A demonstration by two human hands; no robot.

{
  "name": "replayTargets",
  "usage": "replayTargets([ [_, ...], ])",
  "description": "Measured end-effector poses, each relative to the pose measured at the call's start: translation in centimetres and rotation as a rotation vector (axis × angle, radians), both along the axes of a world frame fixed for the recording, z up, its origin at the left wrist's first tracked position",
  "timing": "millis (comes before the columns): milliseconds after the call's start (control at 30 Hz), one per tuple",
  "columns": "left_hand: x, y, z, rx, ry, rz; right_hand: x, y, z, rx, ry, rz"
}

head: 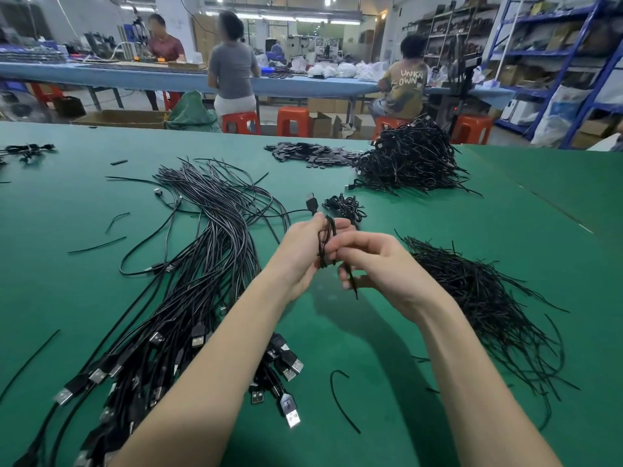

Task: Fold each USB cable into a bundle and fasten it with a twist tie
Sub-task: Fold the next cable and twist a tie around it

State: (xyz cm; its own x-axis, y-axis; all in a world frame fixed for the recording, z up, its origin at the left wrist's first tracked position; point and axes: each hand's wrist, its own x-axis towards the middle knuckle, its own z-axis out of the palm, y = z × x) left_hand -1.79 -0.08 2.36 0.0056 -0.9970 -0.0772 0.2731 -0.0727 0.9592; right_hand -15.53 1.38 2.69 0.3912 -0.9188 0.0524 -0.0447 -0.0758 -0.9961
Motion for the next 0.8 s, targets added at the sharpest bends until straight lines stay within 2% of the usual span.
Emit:
replayTargets([
  [133, 0.0, 0.2, 0.6, 0.067, 0.293, -0.020, -0.1, -0.2, -0.7, 0.026, 0.130, 0.022],
  [300, 0.3, 0.1, 0.7, 0.093, 0.483, 0.030, -1.3, -0.5, -1.1, 0.030, 0.328, -0.009],
  [367, 0.8, 0.2, 0.8, 0.097, 0.554, -0.055, -1.6, -0.8, -1.1, 0.045, 0.224, -0.121],
  [433, 1.0, 0.5, 0.8, 0.108, 0.581, -0.203, -1.8, -1.0, -0.8, 0.103, 0.021, -0.213],
  [500, 0.9, 0.8, 0.7, 0.110, 0.544, -0.333, -2.0, -1.2, -0.5, 0.119, -0.053, -0.215],
  [600, 0.4, 1.1, 0.6, 0.085, 0.444, -0.407, -1.9, -1.2, -0.9, 0.039, -0.025, -0.284],
  [700, -0.5, 0.7, 0.3, 0.007, 0.252, -0.224, -1.6, -1.3, -1.0, -0.070, -0.045, -0.387],
  [800, -1.5, 0.4, -0.7, -0.179, -0.183, 0.047, -1.2, -1.6, -1.1, -0.175, -0.050, -0.446],
])
